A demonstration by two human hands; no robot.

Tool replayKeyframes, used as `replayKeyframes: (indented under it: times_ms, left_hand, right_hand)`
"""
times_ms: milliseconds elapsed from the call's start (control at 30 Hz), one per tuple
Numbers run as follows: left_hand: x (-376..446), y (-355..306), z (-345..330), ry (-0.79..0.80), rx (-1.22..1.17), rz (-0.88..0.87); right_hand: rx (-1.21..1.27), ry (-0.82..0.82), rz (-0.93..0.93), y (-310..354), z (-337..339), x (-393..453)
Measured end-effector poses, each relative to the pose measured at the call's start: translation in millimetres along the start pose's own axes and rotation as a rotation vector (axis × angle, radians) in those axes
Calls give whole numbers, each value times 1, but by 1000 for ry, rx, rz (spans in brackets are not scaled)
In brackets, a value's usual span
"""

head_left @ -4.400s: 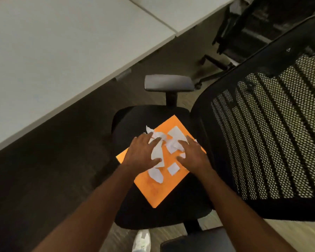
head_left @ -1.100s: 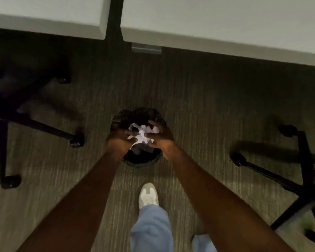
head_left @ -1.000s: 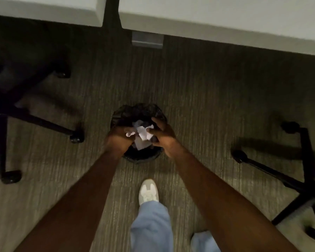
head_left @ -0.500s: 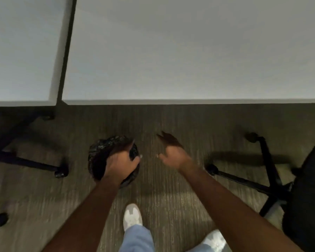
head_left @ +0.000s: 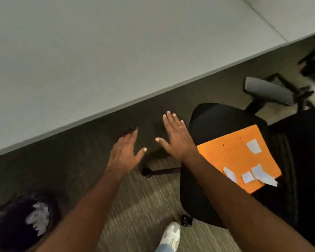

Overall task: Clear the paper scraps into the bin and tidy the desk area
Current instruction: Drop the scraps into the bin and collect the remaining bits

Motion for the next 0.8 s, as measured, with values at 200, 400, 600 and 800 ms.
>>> replayKeyframes:
  times_ms: [200, 400, 600, 800]
  left_hand:
    - [27, -148, -78, 71, -17, -292]
    - [7, -256, -169, 288, 84, -651]
    - [-34, -297, -226, 389, 326, -879]
    - [-29, -290, -239, 440, 429, -912]
  right_hand:
    - [-133, -93, -292, -162, 71, -52]
    - [-104, -116, -817, -295, 105, -148]
    - [-36, 68, -921, -325, 87, -213]
    - [-25, 161, -915, -304, 52, -227]
Point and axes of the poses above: each hand's wrist, its own x-axis towards the middle knuckle, its own z-axis out of the back of the hand, y = z × x, the point moved 4 cm from there along x, towards the middle knuckle, and after that the axes turned 12 degrees about -y, right-handed, at the moved point
